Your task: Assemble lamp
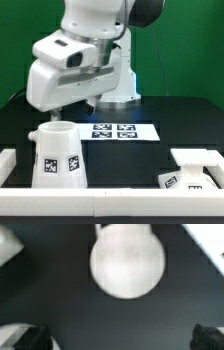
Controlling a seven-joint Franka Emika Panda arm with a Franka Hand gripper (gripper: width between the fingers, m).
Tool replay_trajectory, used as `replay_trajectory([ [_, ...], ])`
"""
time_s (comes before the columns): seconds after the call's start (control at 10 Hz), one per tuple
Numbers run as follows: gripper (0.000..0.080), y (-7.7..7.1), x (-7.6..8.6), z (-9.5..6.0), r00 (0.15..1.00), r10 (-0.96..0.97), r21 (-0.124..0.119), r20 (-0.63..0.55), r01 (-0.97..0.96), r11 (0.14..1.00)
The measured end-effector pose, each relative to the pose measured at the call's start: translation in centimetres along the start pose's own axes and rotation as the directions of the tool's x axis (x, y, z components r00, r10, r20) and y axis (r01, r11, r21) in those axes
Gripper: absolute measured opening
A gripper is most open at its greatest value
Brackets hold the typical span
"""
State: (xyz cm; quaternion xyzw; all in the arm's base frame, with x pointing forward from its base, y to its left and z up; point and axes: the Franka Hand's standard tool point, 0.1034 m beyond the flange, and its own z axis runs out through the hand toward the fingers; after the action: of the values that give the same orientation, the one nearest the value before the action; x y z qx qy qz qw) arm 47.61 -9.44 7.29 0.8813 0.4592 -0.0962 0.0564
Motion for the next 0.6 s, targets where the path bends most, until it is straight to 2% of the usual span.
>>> replay_trajectory([
  [0.1,0.0699,-0.54,-0.69,0.43,0.998,-0.065,0.002,-0.011,0.065,0.998],
  [0.5,0.0699,-0.53,-0.61,0.45,0.999,-0.053,0.007,-0.006,0.053,0.999],
  [0.6,0.0699,-0.18,-0.59,0.52,0.999,-0.037,-0.024,-0.024,0.036,0.999],
])
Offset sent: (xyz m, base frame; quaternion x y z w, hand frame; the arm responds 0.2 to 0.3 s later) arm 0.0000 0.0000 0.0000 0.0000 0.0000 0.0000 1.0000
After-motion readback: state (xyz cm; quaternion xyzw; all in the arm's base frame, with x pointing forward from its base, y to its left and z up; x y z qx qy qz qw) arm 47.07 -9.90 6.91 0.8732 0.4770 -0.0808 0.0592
